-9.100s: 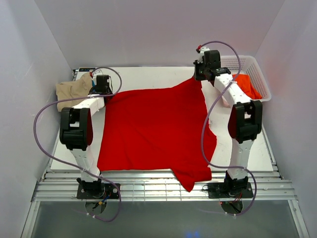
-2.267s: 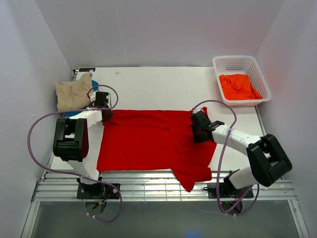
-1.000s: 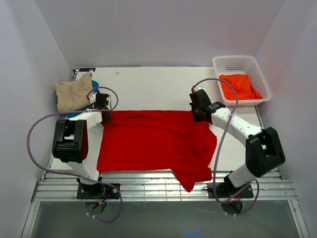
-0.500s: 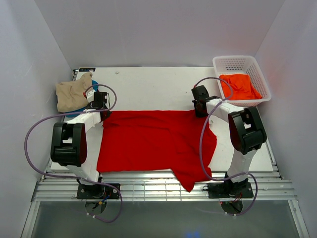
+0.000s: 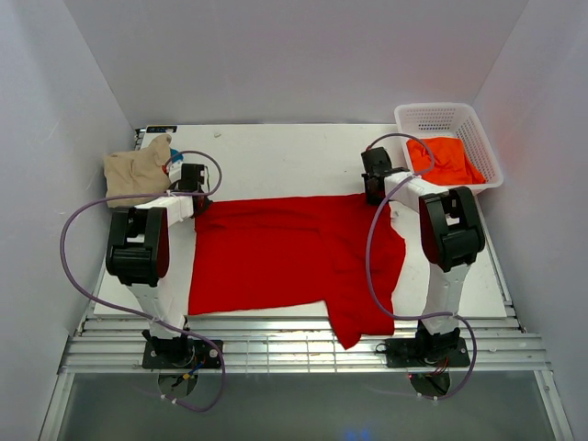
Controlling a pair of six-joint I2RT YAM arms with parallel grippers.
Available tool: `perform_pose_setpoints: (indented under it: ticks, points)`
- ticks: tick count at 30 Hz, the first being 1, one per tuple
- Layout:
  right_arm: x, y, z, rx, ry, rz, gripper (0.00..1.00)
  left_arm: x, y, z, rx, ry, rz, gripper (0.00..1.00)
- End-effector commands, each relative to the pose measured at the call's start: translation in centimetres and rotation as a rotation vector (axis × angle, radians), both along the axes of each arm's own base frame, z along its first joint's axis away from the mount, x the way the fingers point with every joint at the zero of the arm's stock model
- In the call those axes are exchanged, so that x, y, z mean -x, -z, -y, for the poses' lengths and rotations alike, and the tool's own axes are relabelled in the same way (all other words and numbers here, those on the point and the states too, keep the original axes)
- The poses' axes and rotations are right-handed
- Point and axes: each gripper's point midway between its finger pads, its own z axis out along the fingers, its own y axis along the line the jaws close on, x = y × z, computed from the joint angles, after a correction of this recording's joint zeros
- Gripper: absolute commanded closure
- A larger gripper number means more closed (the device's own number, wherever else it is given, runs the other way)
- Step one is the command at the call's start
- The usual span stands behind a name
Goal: Fold and stack the t-shirts
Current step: Fold the flattened tshirt in 1/3 of the way
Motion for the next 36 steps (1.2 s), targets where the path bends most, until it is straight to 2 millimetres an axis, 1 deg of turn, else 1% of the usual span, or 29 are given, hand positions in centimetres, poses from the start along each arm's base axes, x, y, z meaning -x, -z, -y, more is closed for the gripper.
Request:
perform_pose_setpoints:
  ticks: [1,5,8,10,11,12,13,14,15,16,17,18,19,20,21,22,23,24,25,27,28,29,30,31,32,33,34,35,36]
  points:
    - [2.6,3.7,2.7,0.037,0.050,-0.145,0.92,2.3,2.8,-1.0,-0.027,-0.021,-0.122,1.00]
    - [2.5,3.7,3.3,0.002,0.065,-0.154,0.92,2.3,2.9,-1.3,-0.020,-0.033,-0.125,1.00]
    - [2.3,3.9,3.3,-0.012,0.062,-0.163,0.92,1.8,3.0,-0.8,0.002,-0.012,-0.124,1.00]
    - [1.8,4.0,2.9,-0.025,0.056,-0.165,0.92,0.9,2.9,-0.1,0.031,0.010,-0.113,1.00]
    - [1.6,4.1,2.8,-0.027,0.053,-0.166,0.92,0.7,3.4,0.0,0.037,0.015,-0.120,1.00]
    - [1.4,4.0,2.7,-0.025,0.052,-0.168,0.92,-0.2,3.0,0.2,0.043,0.024,-0.103,1.00]
    - [0.7,4.1,2.6,-0.026,0.052,-0.161,0.92,-0.5,3.1,0.3,0.046,0.032,-0.105,1.00]
    - [0.4,4.1,2.6,-0.024,0.052,-0.160,0.92,-0.7,3.7,0.3,0.043,0.035,-0.117,1.00]
    - [0.1,4.2,2.6,-0.023,0.053,-0.163,0.92,-1.0,3.7,0.2,0.039,0.036,-0.118,1.00]
    - [-0.1,4.6,2.5,-0.021,0.053,-0.170,0.92,-2.0,3.1,0.3,0.035,0.042,-0.102,1.00]
    - [-1.0,4.0,2.3,-0.024,0.052,-0.151,0.92,-2.4,3.1,0.3,0.033,0.044,-0.098,1.00]
    - [-1.4,4.1,2.3,-0.025,0.052,-0.150,0.92,-2.7,3.6,0.4,0.034,0.048,-0.108,1.00]
    - [-1.5,4.4,2.3,-0.022,0.049,-0.159,0.92,-3.8,3.0,0.4,0.032,0.054,-0.087,1.00]
    - [-2.5,3.9,2.1,-0.024,0.050,-0.139,0.92,-4.2,2.9,0.5,0.034,0.062,-0.083,1.00]
    - [-2.9,3.8,2.2,-0.022,0.051,-0.135,0.92,-4.4,3.5,0.5,0.031,0.063,-0.096,1.00]
    - [-3.0,4.1,2.3,-0.012,0.049,-0.143,0.92,-4.8,3.5,0.5,0.026,0.065,-0.093,1.00]
    - [-3.4,4.1,2.4,-0.010,0.052,-0.140,0.92,-5.8,2.9,0.5,0.021,0.070,-0.077,1.00]
    - [-4.1,3.6,2.4,-0.013,0.052,-0.121,0.92,-6.1,3.2,0.5,0.018,0.073,-0.084,1.00]
    - [-4.3,3.6,2.5,-0.006,0.052,-0.119,0.92,-6.4,3.0,0.5,0.017,0.077,-0.076,1.00]
    - [-4.8,2.9,2.6,0.003,0.044,-0.100,0.92,-7.3,2.2,0.6,0.020,0.086,-0.044,1.00]
    - [-5.4,2.3,2.6,0.000,0.042,-0.067,0.92,-7.7,1.0,1.1,0.017,0.101,-0.011,1.00]
    - [-5.7,1.6,2.6,0.002,0.031,-0.042,0.90,-8.0,0.3,1.2,0.008,0.114,0.025,1.00]
    - [-5.5,0.5,2.6,-0.003,0.025,-0.011,0.87,-8.2,-0.7,1.7,-0.006,0.125,0.053,0.97]
    - [-5.6,-0.5,2.6,-0.010,0.023,0.021,0.84,-8.5,-2.9,1.9,-0.015,0.133,0.104,0.90]
    - [-6.2,-1.6,2.6,-0.015,0.017,0.069,0.80,-8.9,-4.3,2.2,-0.024,0.139,0.148,0.84]
    - [-5.7,-3.4,2.6,-0.022,0.013,0.110,0.79,-8.7,-5.2,2.2,-0.048,0.143,0.165,0.78]
    - [-5.7,-4.6,2.6,-0.029,0.008,0.142,0.78,-8.8,-6.5,2.8,-0.059,0.155,0.194,0.64]
    - [-5.6,-5.6,2.4,-0.034,0.000,0.170,0.75,-8.8,-9.2,3.0,-0.069,0.156,0.256,0.58]
    - [-5.7,-8.4,2.2,-0.048,-0.008,0.240,0.73,-8.2,-9.7,3.0,-0.082,0.158,0.264,0.53]
